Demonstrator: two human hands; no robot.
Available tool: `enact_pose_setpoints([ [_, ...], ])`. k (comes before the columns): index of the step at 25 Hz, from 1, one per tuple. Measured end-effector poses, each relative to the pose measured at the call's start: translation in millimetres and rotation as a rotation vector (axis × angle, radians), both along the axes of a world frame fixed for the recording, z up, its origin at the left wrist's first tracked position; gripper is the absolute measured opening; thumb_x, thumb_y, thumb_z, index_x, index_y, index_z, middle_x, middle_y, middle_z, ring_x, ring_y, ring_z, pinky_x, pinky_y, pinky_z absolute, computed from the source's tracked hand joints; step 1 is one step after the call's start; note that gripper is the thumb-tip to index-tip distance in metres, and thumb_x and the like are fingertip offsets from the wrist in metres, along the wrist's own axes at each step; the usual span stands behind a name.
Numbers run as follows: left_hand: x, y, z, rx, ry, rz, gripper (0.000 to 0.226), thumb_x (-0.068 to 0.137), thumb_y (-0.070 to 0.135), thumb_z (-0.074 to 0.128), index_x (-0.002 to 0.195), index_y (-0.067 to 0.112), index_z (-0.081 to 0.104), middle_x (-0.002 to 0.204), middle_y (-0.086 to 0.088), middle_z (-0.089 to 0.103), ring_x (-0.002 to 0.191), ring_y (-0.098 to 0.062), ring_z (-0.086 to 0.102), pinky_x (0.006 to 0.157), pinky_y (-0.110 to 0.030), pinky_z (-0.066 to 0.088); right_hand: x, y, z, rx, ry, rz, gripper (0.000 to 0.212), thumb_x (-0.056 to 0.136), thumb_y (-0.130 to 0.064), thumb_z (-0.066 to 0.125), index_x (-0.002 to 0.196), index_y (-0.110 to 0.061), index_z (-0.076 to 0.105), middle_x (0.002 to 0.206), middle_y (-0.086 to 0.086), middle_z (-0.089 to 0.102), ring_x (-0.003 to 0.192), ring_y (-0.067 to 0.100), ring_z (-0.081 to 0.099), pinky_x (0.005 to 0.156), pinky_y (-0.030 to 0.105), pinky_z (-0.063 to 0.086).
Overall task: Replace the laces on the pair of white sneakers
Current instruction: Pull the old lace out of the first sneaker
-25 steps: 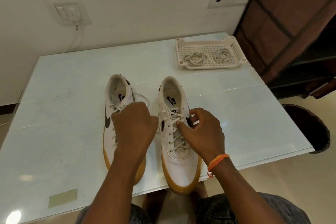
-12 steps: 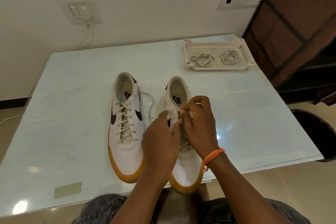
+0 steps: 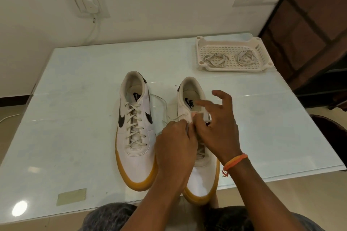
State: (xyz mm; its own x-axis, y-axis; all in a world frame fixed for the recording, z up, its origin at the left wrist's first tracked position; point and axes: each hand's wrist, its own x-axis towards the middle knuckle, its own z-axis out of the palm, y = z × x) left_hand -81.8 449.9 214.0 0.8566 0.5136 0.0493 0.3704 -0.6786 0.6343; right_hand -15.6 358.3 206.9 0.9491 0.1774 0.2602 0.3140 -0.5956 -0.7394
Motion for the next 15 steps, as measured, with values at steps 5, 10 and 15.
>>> enact_pose_setpoints([
  [5, 5.6, -0.7, 2.6, -0.002, 0.044, -0.005, 0.035, 0.099, 0.044, 0.046, 0.1, 0.02, 0.07, 0.084, 0.008, 0.064, 0.065, -0.005, 0.049, 0.056, -0.005, 0.029, 5.3, -1.9, -2.8, -0.099, 0.096, 0.019, 0.027, 0.089, -0.039, 0.066, 0.111, -0.025, 0.072, 0.141, -0.003, 0.045, 0.108, 0.009, 0.056, 0.08, 0.018, 0.042],
  [10, 4.7, -3.7, 5.7, -0.014, 0.035, 0.012, 0.036, 0.098, 0.047, 0.046, 0.106, 0.021, 0.069, 0.092, 0.006, 0.069, 0.069, -0.006, 0.052, 0.063, -0.007, 0.034, 9.0, -5.0, 1.6, -0.256, 0.035, 0.086, 0.016, 0.092, -0.021, 0.065, 0.1, -0.012, 0.075, 0.127, 0.007, 0.056, 0.098, 0.018, 0.062, 0.074, 0.0, 0.026],
  [15, 7.2, -3.1, 4.4, -0.043, 0.047, 0.026, 0.032, 0.098, 0.044, 0.047, 0.092, 0.021, 0.068, 0.079, 0.009, 0.065, 0.064, -0.01, 0.06, 0.057, -0.011, 0.044, 10.3, -11.8, 8.0, 0.335, 0.155, -0.18, 0.013, 0.097, -0.019, 0.057, 0.09, -0.011, 0.064, 0.091, 0.001, 0.068, 0.074, 0.008, 0.068, 0.071, 0.018, 0.056],
])
